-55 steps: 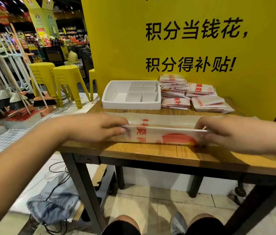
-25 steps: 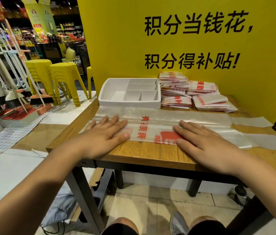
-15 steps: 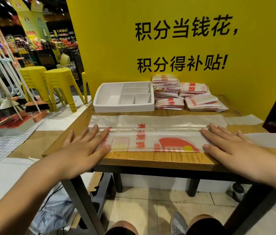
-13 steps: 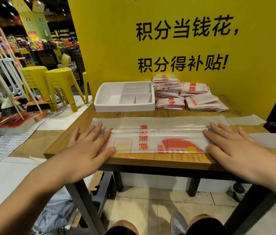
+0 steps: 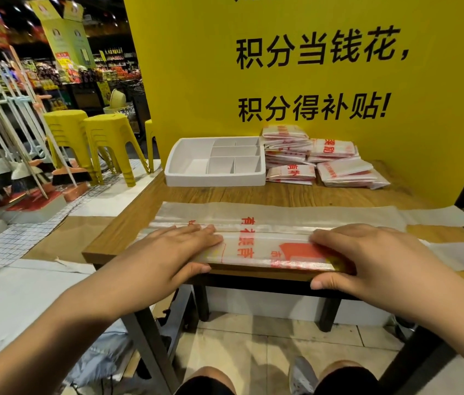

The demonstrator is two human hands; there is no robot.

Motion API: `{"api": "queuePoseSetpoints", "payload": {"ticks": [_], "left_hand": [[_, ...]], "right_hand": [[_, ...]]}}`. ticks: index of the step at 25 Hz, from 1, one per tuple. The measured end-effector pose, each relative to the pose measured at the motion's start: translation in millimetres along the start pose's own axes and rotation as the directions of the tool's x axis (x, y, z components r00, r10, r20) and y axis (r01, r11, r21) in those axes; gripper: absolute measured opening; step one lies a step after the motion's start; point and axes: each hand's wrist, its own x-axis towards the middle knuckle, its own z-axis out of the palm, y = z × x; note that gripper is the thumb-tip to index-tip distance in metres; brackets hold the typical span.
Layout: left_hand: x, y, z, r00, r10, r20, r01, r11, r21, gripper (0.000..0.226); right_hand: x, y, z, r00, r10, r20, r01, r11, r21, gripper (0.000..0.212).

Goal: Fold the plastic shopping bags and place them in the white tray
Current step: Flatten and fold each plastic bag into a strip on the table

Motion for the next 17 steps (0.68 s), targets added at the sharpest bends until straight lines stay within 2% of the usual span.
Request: {"api": "queuePoseSetpoints", "payload": {"ticks": [3, 5, 7, 10, 12, 15, 17], "left_hand": [[-1, 6, -22, 0.994, -0.026, 0.104, 0.037, 0.993, -0.108, 0.043], [9, 9, -47, 0.977, -0.031, 0.21, 0.066, 0.985, -0.161, 0.028], [28, 2, -70, 0.944, -0.026, 0.33, 0.088, 0.981, -0.175, 0.028], [59, -13, -91, 0.872, -0.043, 0.487, 0.17, 0.961, -0.218, 0.033], [78, -21, -94, 0.892, -0.066, 0.447, 0.173, 0.964, -0.203, 0.03], [98, -29, -81, 0.959, -0.129, 0.254, 0.157, 0.984, -0.09, 0.028], [99, -32, -62, 0.975, -0.182, 0.131, 0.19, 0.98, -0.055, 0.033]], "right_hand": [[0, 9, -17, 0.994, 0.037, 0.098, -0.057, 0.976, 0.211, 0.066], [9, 15, -30, 0.979, 0.02, 0.205, -0.066, 0.974, 0.218, 0.042], [25, 18, -42, 0.949, 0.009, 0.315, -0.066, 0.983, 0.172, 0.028], [52, 25, -56, 0.898, 0.022, 0.44, -0.119, 0.973, 0.196, 0.025], [68, 33, -55, 0.892, 0.035, 0.451, -0.148, 0.964, 0.219, 0.024], [85, 43, -42, 0.918, 0.137, 0.372, -0.197, 0.972, 0.127, 0.032], [87, 46, -29, 0.933, 0.197, 0.302, -0.228, 0.971, 0.071, 0.04]]}}
